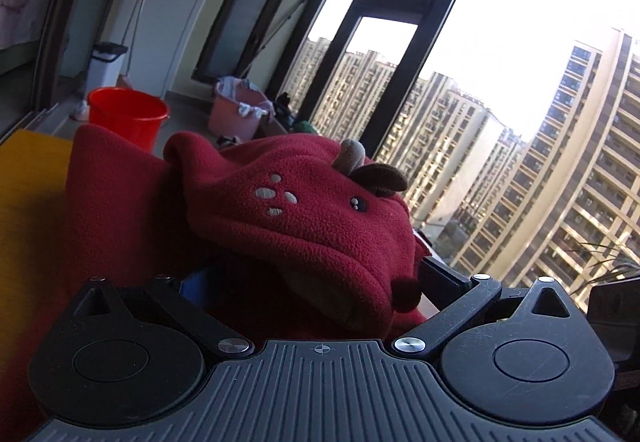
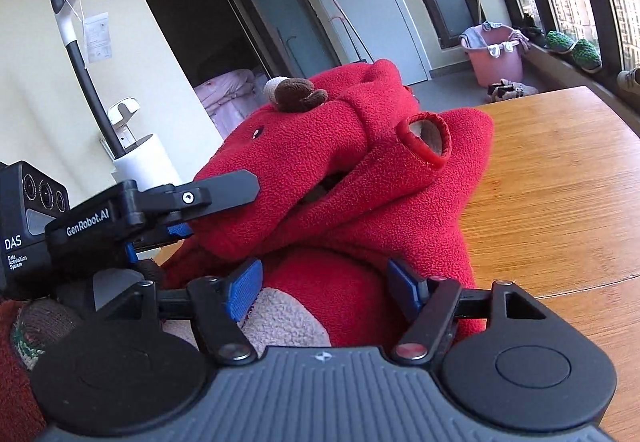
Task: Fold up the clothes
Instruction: 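Grasp the hood with the left gripper while the right gripper moves to the jacket body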
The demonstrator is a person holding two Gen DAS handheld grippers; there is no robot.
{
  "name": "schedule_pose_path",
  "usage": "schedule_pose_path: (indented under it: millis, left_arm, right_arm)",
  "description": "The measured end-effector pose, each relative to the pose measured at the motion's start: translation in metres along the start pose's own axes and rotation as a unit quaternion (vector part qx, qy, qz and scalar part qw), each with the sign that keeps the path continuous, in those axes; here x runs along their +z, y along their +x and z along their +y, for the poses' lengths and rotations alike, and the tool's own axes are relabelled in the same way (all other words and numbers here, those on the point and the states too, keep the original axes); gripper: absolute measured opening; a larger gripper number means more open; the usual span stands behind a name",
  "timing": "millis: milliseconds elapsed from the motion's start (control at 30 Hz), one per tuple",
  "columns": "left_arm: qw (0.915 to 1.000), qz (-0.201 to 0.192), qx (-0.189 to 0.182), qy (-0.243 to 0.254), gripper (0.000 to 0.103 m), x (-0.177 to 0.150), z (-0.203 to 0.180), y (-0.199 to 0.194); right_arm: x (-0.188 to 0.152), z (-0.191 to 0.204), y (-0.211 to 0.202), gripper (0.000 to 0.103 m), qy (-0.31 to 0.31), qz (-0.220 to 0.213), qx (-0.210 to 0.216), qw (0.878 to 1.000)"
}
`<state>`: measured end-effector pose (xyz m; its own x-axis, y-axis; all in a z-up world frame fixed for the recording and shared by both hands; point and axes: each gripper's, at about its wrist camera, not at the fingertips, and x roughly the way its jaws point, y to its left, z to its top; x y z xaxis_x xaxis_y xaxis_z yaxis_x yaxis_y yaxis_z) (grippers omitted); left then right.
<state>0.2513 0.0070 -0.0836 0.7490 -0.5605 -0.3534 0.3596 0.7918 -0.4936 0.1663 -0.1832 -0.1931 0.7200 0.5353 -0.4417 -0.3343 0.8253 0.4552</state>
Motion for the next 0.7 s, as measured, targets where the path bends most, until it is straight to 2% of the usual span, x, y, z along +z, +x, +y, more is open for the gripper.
schedule_pose_path:
  millis: [100,233,367,400,433,467,533,567,600,667,700]
  left_arm:
    - [0.9949,0.026,-0.039,-0.089,0.103,0.006,0.008,0.006]
    - [0.9809,0.059,-0.062,-0.174,0.103,0.013,0.027,0.025]
    - [0.9542,0.085,-0.089,-0.273,0.1,0.011,0.062,0.044]
    - [0.9511,0.091,-0.089,-0.282,0.092,0.009,0.067,0.046]
    - [0.9531,0.096,-0.078,-0.277,0.071,0.009,0.07,0.046]
    - [0.957,0.099,-0.065,-0.265,0.061,0.008,0.071,0.044]
    - [0.9666,0.093,-0.056,-0.232,0.046,0.01,0.069,0.035]
    - [0.9736,0.082,-0.053,-0.207,0.041,0.015,0.066,0.028]
    - [0.9816,0.068,-0.045,-0.173,0.032,0.02,0.06,0.019]
    - [0.9968,0.028,-0.008,-0.074,0.028,0.036,0.039,-0.001]
    - [0.9996,0.007,0.017,-0.02,0.024,0.043,0.027,-0.011]
  right_arm:
    - [-0.001,-0.002,0.0,0.078,0.005,-0.001,0.007,1.0]
    - [-0.002,0.003,-0.001,0.08,-0.004,-0.004,0.003,1.0]
    - [-0.004,0.004,-0.002,0.082,-0.004,-0.006,0.005,1.0]
    - [-0.003,0.004,-0.002,0.083,-0.003,-0.005,0.006,1.0]
    - [-0.003,0.004,-0.002,0.083,-0.003,-0.005,0.007,1.0]
    - [-0.002,0.005,-0.001,0.084,-0.003,-0.005,0.007,1.0]
    - [-0.002,0.005,-0.001,0.085,-0.002,-0.004,0.008,1.0]
    - [-0.002,0.005,-0.001,0.085,-0.002,-0.004,0.008,1.0]
    - [-0.001,0.006,-0.001,0.085,-0.003,-0.004,0.008,1.0]
    - [-0.001,0.006,0.0,0.085,-0.003,-0.004,0.007,1.0]
    - [-0.001,0.006,0.0,0.085,-0.004,-0.003,0.007,1.0]
